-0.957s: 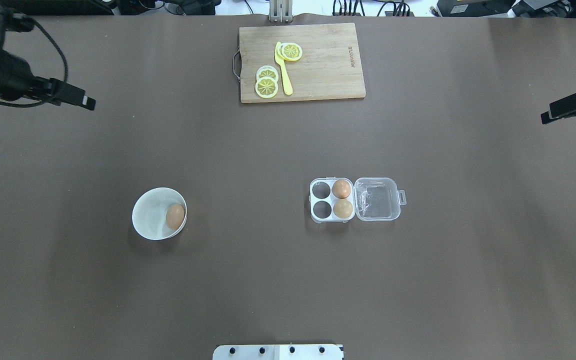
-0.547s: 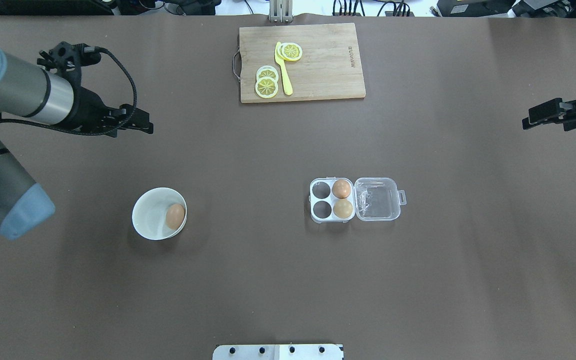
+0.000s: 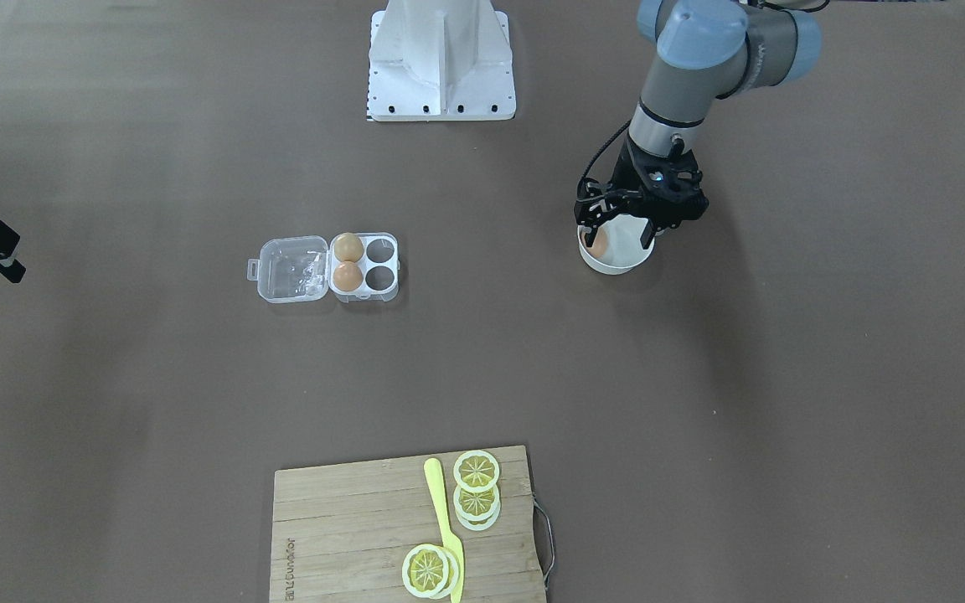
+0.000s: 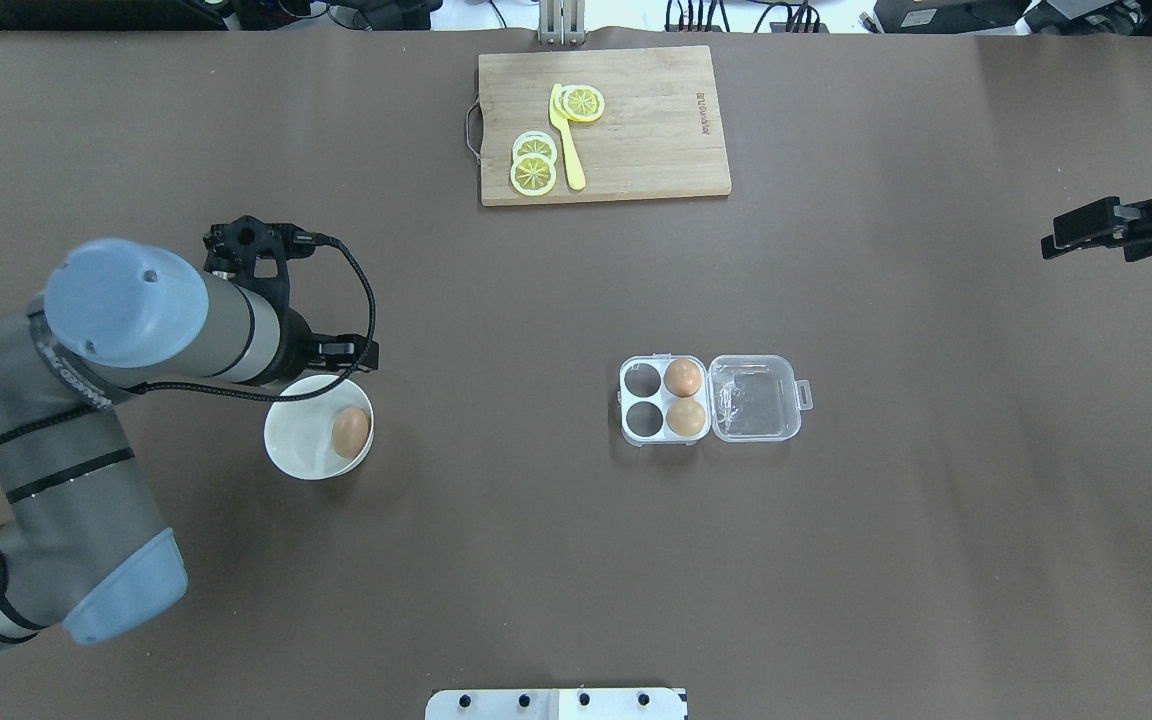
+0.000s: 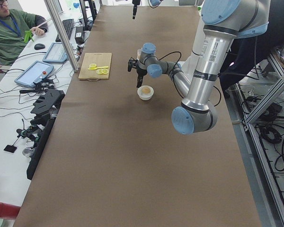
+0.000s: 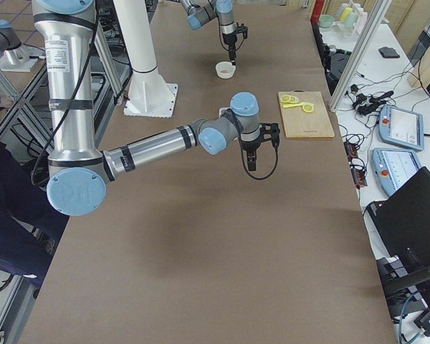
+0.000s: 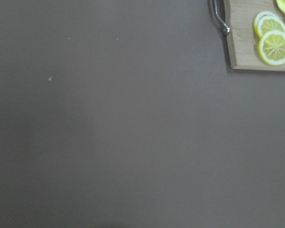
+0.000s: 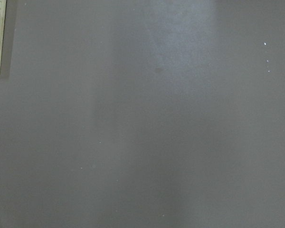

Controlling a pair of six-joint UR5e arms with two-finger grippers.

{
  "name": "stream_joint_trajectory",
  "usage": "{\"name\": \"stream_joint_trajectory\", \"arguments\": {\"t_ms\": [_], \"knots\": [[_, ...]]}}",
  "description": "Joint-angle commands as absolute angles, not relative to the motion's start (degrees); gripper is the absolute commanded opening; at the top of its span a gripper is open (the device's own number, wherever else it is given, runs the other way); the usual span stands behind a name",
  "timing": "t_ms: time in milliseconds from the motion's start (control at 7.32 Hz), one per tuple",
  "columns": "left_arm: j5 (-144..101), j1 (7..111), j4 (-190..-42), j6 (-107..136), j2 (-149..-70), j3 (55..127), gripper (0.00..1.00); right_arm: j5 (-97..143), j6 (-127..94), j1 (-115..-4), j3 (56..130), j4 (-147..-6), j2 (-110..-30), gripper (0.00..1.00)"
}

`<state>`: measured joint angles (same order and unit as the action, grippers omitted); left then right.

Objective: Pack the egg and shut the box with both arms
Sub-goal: 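Move the left gripper over the white bowl toward the brown egg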

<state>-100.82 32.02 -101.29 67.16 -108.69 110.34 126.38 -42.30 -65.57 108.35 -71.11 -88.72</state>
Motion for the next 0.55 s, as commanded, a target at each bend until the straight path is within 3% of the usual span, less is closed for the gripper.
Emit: {"name": "stream_joint_trajectory", "arguments": {"t_ms": [0,410], "knots": [[-99.8,29.3,-101.2,65.9,-107.8,110.4,0.67,125.8,-42.3,-65.6,108.4,-71.1,-88.7,1.00],[-100.4,29.3,-101.5,63.3,-107.1,110.0,0.63,125.5,-42.3,-65.4,108.3,-71.2,-88.7,1.00]]}}
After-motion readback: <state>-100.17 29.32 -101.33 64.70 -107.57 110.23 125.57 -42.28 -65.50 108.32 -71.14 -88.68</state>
